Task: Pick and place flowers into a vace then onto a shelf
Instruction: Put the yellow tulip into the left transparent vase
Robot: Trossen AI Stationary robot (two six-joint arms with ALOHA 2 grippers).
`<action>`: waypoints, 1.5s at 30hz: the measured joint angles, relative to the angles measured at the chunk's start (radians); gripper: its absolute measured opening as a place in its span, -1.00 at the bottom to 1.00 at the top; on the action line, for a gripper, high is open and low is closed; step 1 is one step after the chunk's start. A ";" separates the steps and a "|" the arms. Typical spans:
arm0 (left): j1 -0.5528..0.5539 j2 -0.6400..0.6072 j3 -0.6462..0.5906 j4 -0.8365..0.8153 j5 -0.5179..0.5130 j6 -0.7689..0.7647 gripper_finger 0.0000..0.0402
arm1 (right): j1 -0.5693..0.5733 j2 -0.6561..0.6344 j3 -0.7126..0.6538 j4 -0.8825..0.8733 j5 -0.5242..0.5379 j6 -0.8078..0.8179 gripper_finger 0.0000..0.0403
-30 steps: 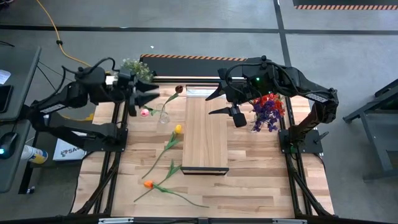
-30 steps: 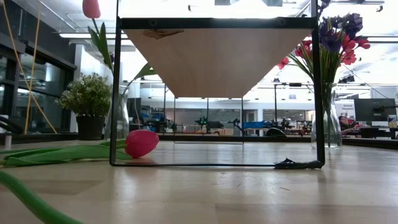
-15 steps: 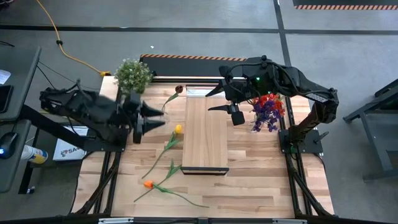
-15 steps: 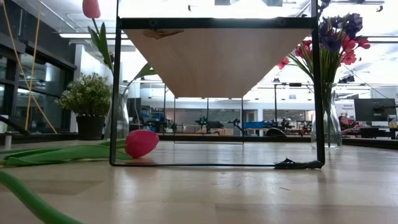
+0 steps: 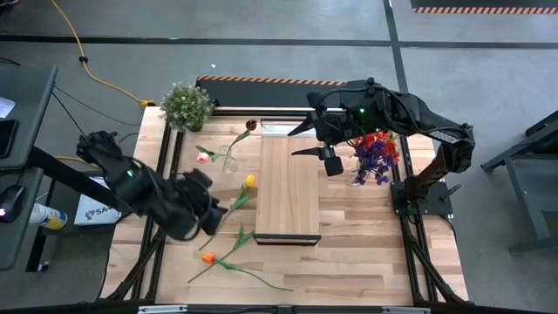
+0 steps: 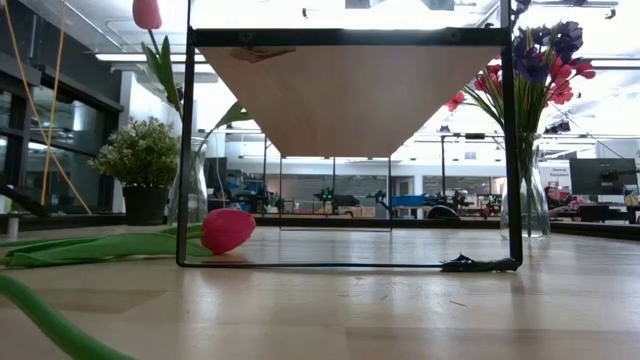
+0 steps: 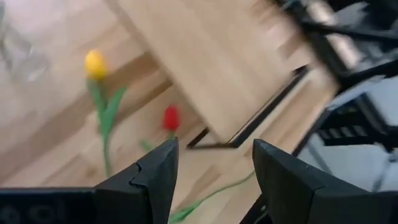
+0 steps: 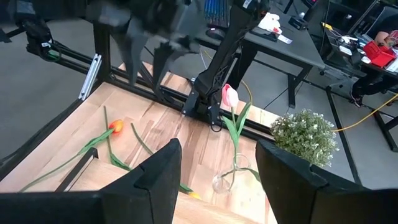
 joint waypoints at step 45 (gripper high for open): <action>-0.024 0.300 -0.584 0.392 0.230 -0.071 0.19 | 0.000 0.000 0.000 0.132 -0.012 0.053 -0.03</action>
